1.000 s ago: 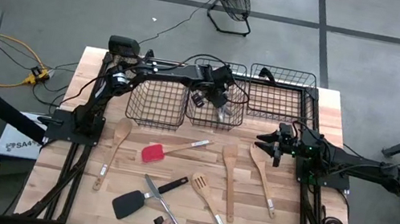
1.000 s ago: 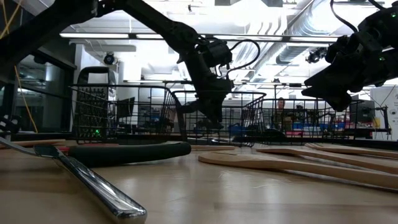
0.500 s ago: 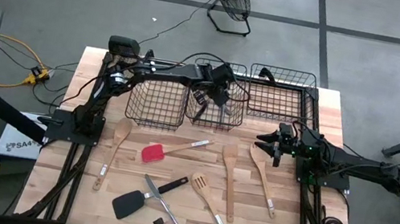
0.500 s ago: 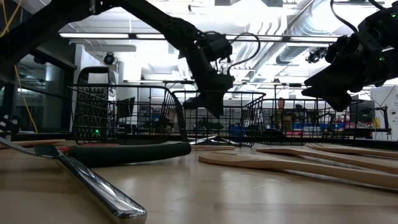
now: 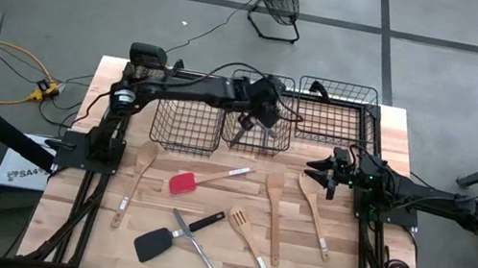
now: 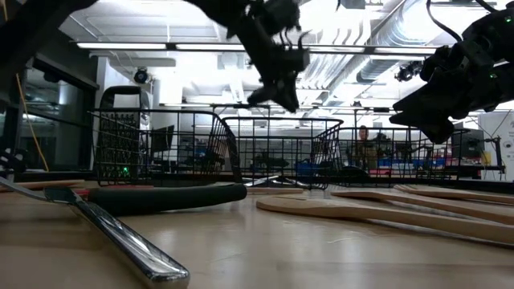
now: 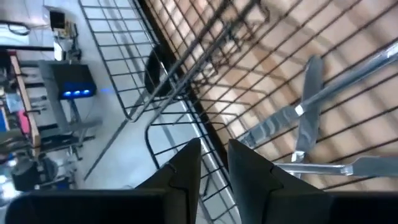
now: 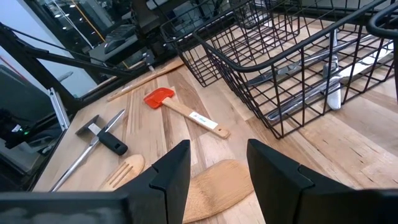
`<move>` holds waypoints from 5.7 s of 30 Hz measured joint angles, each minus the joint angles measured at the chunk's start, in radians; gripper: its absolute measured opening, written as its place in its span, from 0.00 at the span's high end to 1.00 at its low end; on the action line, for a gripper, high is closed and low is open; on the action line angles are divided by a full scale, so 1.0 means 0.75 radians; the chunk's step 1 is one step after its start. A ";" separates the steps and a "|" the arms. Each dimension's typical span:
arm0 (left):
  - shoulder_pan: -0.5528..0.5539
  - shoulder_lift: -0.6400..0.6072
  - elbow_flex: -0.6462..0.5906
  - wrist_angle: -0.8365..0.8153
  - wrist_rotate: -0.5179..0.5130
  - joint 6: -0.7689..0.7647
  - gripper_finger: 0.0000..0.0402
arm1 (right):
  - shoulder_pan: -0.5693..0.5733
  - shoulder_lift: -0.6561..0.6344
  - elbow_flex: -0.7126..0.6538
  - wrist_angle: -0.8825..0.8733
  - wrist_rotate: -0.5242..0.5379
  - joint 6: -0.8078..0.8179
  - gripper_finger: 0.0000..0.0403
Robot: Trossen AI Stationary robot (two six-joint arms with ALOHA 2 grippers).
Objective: Pick & Place Kitchen Items
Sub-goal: Put the silver knife into the middle wire basket
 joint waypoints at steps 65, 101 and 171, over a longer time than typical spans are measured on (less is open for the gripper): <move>-1.141 -0.115 -0.394 -0.453 0.236 -1.203 0.58 | 0.000 0.000 0.000 0.000 0.000 0.000 0.63; -1.115 -0.060 -0.610 -0.165 0.396 -1.174 0.50 | 0.000 0.000 0.000 0.000 0.000 0.000 0.63; -1.076 -0.007 -0.469 -0.353 0.492 -1.211 0.91 | 0.000 0.001 0.000 0.001 -0.003 0.001 0.63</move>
